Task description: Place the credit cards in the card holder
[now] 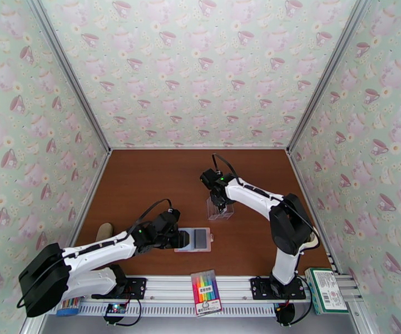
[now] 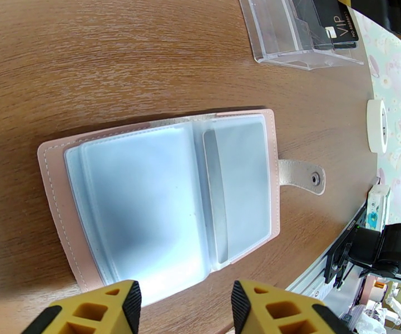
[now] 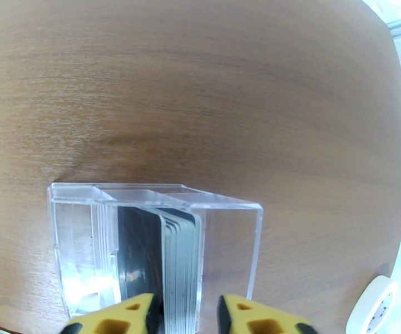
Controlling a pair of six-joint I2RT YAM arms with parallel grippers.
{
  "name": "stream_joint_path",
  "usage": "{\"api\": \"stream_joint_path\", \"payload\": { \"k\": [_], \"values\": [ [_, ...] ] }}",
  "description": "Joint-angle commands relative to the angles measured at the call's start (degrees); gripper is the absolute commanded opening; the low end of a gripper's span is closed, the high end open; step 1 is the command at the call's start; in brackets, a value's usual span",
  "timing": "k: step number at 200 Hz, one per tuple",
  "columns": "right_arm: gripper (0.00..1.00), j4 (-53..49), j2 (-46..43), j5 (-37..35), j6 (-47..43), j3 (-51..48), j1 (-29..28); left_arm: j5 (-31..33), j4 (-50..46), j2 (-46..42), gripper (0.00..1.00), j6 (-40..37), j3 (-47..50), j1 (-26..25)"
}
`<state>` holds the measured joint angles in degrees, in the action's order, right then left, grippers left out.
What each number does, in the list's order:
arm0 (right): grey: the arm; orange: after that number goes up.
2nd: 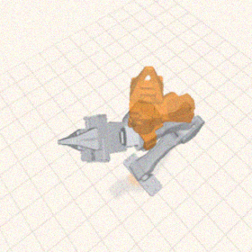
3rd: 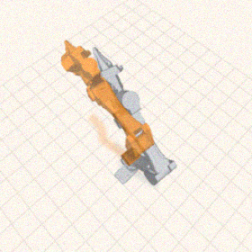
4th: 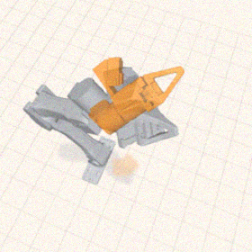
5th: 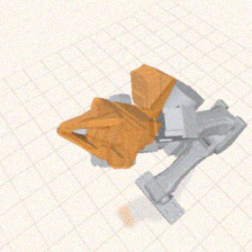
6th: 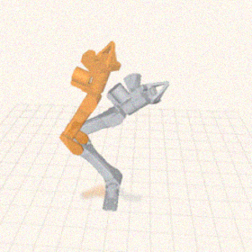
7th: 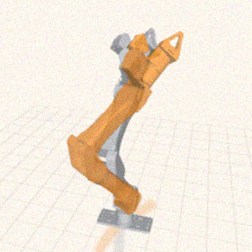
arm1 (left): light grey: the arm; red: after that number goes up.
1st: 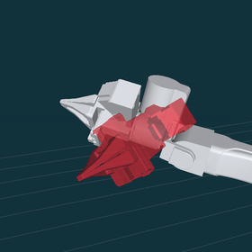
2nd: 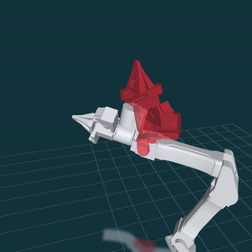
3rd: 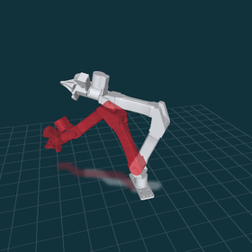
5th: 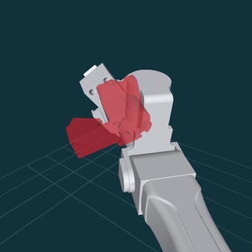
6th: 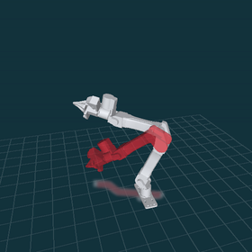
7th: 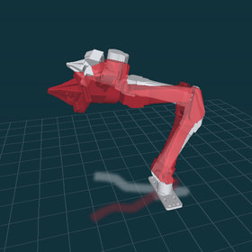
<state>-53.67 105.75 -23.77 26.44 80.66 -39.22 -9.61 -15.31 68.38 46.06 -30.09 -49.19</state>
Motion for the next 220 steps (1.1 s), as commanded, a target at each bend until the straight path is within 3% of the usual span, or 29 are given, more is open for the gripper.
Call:
{"api": "stream_joint_path", "payload": {
  "k": [1, 46, 108, 220],
  "values": [
    [0.47, 0.06, -1.61, 0.81, -0.34, 0.11, 0.44, -0.56, 0.46, 0.26, 0.50, 0.08, 0.85, 0.40],
    [0.52, 1.02, -0.73, 1.80, -0.50, -0.25, 0.46, -0.49, 0.20, -0.18, 0.50, -0.01, 1.06, 0.40],
    [0.44, 1.33, 0.79, 1.85, -0.60, -0.90, 1.12, -0.44, 0.28, -0.18, 0.50, -0.01, 1.06, 0.35],
    [0.46, 1.81, 2.97, 3.31, -0.70, -1.12, 1.11, -0.60, -0.08, 0.34, 0.50, -0.27, 0.30, 0.33]
  ]
}}
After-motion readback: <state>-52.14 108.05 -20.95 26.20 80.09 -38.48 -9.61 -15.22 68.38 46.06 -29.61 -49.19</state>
